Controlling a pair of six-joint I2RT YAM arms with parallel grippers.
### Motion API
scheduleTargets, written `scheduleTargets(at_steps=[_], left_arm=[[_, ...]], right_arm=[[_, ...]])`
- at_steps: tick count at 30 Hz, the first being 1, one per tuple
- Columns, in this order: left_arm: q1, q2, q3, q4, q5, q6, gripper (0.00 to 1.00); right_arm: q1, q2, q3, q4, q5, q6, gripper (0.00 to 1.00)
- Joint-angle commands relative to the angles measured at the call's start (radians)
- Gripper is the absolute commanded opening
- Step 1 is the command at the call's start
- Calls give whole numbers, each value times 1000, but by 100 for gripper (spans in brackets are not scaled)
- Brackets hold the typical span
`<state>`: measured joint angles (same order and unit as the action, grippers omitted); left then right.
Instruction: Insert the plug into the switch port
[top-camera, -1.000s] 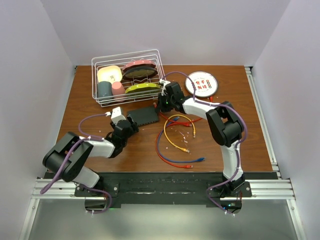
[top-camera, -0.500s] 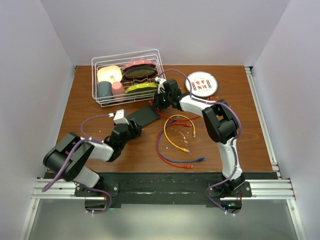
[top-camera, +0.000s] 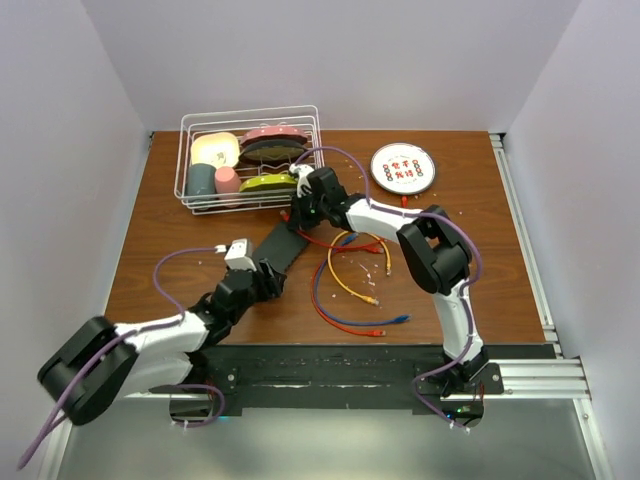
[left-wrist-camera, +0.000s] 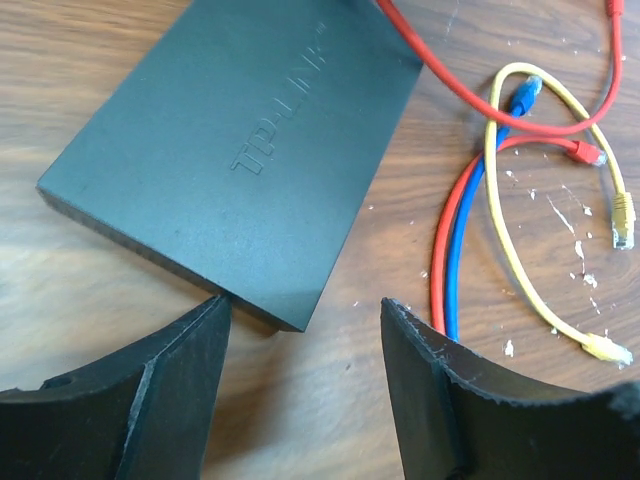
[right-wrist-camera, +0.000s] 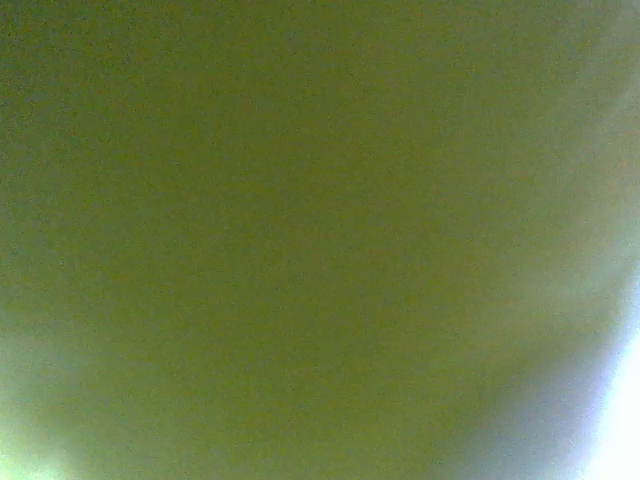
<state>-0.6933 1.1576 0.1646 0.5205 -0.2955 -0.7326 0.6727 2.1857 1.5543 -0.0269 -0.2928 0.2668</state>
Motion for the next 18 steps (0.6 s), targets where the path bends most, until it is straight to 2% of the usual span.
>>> scheduleTargets(at_steps=[1, 6, 10, 12, 16, 18], left_arm=[[0, -192, -20, -43, -80, 27, 67], [1, -305, 25, -164, -91, 119, 71], [8, -282, 78, -220, -122, 142, 74], [46, -248, 101, -220, -105, 148, 74], [171, -188, 113, -156, 85, 165, 74], [224, -136, 145, -140, 131, 191, 74]], right_arm=[[91, -47, -97, -193, -42, -52, 0], [81, -122, -166, -189, 46, -21, 0], [64, -155, -218, -188, 73, 3, 0], [64, -194, -241, -185, 95, -4, 0], [62, -265, -296, -197, 99, -47, 0], [62, -291, -325, -197, 95, -75, 0]])
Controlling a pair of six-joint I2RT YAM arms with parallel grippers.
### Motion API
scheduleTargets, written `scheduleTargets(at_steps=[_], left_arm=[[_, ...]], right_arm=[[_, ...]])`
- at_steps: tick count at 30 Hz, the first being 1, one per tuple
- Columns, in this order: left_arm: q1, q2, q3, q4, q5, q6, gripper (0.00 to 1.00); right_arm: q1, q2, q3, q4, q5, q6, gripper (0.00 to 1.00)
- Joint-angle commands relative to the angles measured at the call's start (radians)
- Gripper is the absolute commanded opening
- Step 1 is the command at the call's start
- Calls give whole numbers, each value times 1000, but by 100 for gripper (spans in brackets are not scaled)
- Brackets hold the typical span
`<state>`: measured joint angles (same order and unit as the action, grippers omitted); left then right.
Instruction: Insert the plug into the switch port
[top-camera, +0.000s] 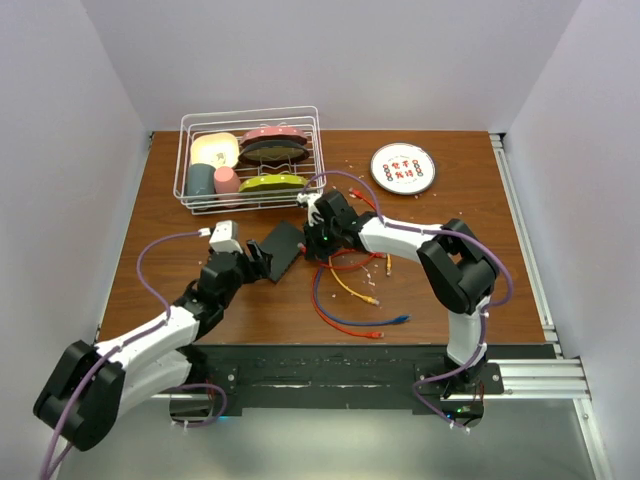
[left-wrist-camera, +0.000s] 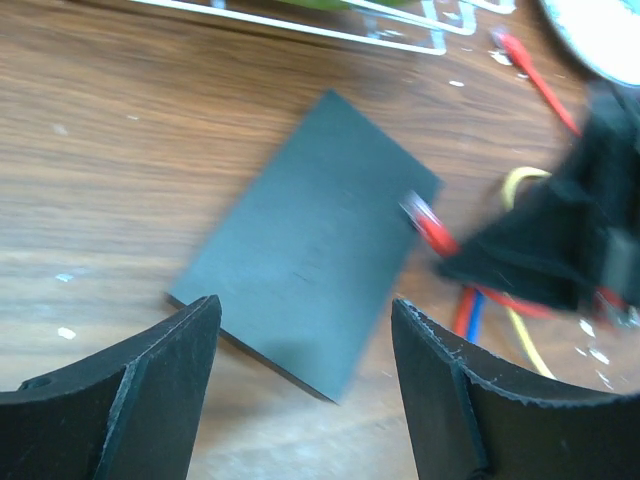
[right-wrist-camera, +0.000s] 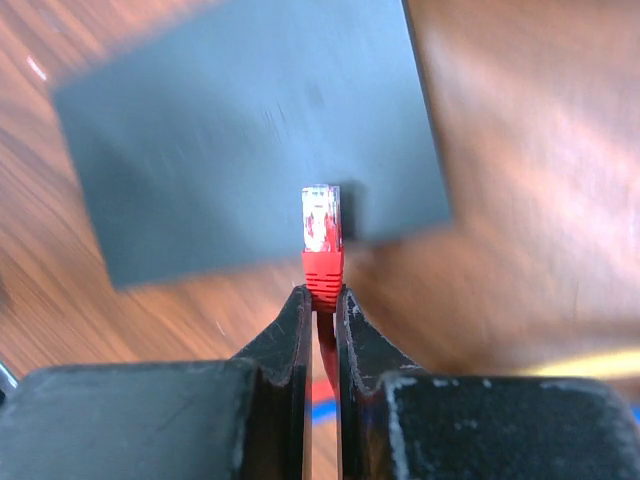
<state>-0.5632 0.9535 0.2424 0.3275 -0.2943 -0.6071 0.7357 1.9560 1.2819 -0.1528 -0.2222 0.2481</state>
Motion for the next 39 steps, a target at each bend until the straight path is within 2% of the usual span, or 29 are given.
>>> scheduleTargets(at_steps=[1, 13, 21, 28, 39], left_arm=[[108, 88, 84, 48, 179, 76, 74], [342, 408, 261, 162, 648, 113, 70], [370, 508, 304, 165, 712, 118, 69], [411, 553, 299, 196, 800, 89, 67], [427, 565, 302, 153, 782, 116, 61]], right_arm=[[1, -83, -61, -79, 18, -61, 0], [44, -235, -219, -45, 72, -72, 0], [116, -220, -190, -18, 87, -50, 0], [157, -160, -179, 36, 24, -50, 0], [191, -109, -185, 130, -32, 8, 0]])
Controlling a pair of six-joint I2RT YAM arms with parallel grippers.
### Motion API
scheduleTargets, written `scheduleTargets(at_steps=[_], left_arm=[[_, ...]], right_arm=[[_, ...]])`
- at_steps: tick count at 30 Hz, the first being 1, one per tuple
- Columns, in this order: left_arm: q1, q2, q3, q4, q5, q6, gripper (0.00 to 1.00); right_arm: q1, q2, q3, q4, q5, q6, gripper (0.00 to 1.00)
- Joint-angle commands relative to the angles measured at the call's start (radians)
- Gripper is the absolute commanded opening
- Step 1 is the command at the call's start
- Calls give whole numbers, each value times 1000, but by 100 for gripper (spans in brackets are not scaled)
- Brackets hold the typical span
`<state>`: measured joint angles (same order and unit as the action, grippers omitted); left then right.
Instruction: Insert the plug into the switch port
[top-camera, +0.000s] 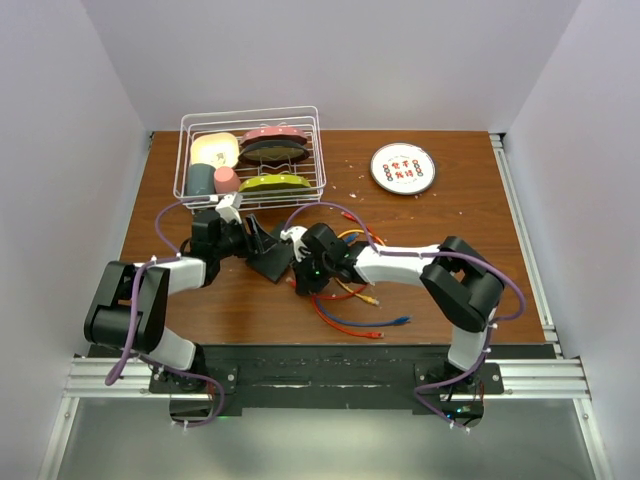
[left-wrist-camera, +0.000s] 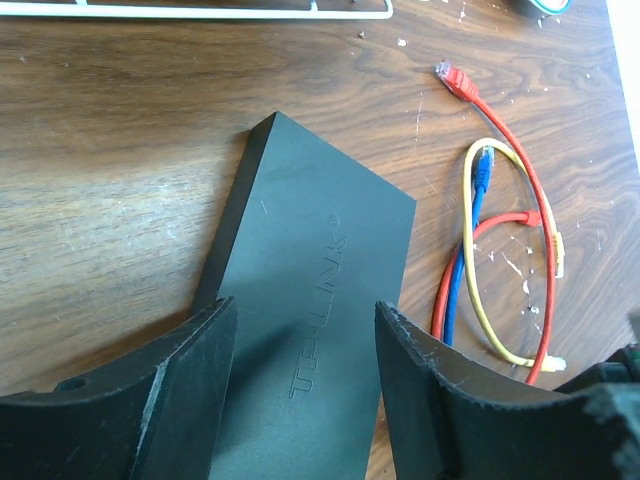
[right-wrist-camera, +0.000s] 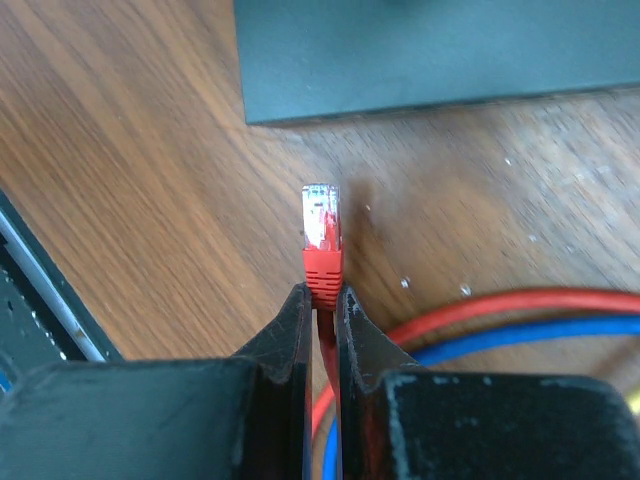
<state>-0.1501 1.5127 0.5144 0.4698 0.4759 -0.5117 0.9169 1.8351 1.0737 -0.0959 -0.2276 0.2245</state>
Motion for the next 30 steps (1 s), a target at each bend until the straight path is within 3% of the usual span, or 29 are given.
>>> scheduleTargets(at_steps=[1, 17, 30], left_arm=[[15, 4, 29, 3, 4, 24, 61], [40, 78, 85, -8, 10, 79, 61], [40, 130, 87, 3, 84, 62, 56]], right_arm=[[10, 15, 28, 74, -23, 39, 0], [16, 98, 123, -120, 169, -4, 0], [25, 115, 178, -220, 159, -24, 0]])
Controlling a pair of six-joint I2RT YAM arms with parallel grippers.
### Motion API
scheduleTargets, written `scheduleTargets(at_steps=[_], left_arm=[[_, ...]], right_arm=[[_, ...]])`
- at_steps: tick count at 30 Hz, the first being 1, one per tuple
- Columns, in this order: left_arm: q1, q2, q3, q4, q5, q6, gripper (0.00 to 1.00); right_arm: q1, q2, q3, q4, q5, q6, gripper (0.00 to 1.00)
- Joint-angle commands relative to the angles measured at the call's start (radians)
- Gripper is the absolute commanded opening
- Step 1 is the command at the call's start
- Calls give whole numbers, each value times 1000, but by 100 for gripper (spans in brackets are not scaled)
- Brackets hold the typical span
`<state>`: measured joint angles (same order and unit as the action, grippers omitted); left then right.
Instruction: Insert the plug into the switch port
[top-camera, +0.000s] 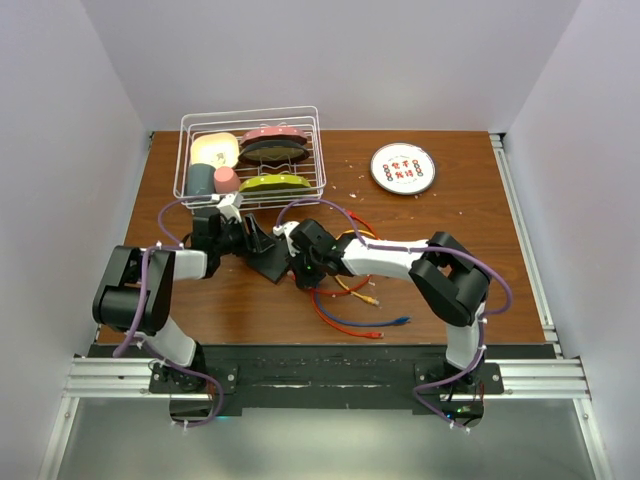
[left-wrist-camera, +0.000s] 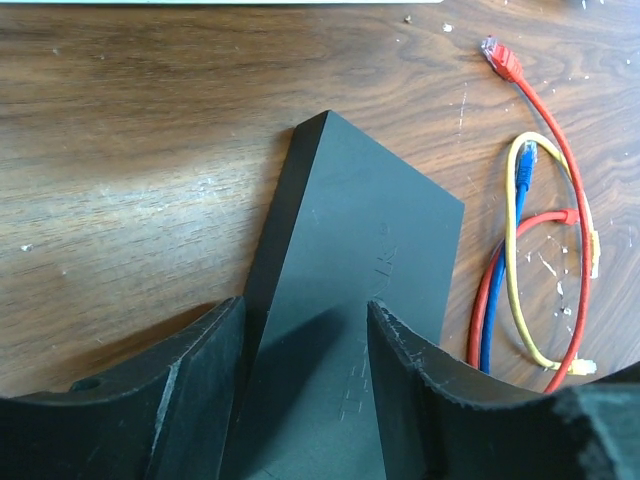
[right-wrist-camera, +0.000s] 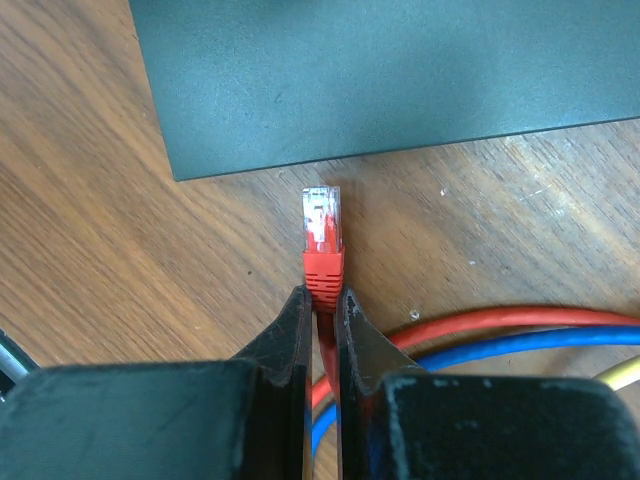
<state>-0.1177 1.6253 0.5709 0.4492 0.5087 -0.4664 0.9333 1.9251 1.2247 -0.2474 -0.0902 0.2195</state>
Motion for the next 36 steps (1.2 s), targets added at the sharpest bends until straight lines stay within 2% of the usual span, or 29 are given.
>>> scheduleTargets(at_steps=[1, 22, 36], left_arm=[[7, 21, 29, 23, 54, 17, 55], [6, 48, 27, 43, 111, 12, 52], [6, 61, -19, 37, 218, -43, 48]], right_arm=[[9, 28, 29, -67, 20, -17, 0], [9, 84, 67, -56, 67, -32, 0], [9, 84, 25, 106, 104, 6, 0]])
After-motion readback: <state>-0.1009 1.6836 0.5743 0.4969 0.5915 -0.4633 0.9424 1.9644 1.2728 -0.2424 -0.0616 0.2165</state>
